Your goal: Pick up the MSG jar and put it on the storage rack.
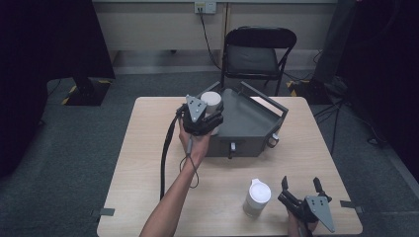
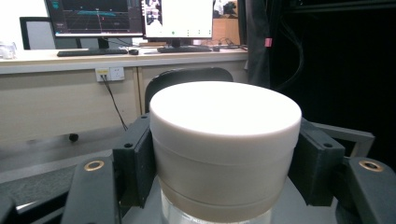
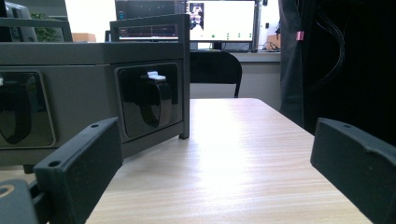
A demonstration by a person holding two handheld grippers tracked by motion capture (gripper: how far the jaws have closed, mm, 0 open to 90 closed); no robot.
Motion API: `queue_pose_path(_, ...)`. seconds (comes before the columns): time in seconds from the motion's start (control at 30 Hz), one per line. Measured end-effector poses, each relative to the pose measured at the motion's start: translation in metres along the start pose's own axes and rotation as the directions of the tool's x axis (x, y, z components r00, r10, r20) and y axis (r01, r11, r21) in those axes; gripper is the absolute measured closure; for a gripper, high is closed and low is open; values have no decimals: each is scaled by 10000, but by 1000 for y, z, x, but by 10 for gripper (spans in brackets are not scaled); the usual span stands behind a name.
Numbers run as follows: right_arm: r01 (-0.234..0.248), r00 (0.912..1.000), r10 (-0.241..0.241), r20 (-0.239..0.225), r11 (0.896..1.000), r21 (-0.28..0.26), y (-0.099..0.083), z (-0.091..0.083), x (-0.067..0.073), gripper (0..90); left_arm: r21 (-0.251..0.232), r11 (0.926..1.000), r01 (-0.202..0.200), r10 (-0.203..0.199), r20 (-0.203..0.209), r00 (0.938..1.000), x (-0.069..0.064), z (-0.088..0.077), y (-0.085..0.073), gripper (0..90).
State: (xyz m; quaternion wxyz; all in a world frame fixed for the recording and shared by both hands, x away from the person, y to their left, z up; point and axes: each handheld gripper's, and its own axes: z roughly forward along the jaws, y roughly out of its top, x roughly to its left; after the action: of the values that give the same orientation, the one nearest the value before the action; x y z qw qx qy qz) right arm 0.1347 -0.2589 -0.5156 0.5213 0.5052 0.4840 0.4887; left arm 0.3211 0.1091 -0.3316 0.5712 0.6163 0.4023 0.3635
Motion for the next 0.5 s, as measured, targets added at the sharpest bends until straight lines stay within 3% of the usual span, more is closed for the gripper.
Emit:
queue_pose_path(0.33, 0, 10000, 0, 4, 10000, 1, 0, 0, 0, 8, 242, 9997, 107, -104, -129, 9999, -3, 15, -7, 342)
queue_pose_path(0.5, 2, 10000, -2, 0, 10000, 0, 0, 0, 0, 9, -38, 10000, -54, 54, -133, 9999, -7, 13, -17, 342)
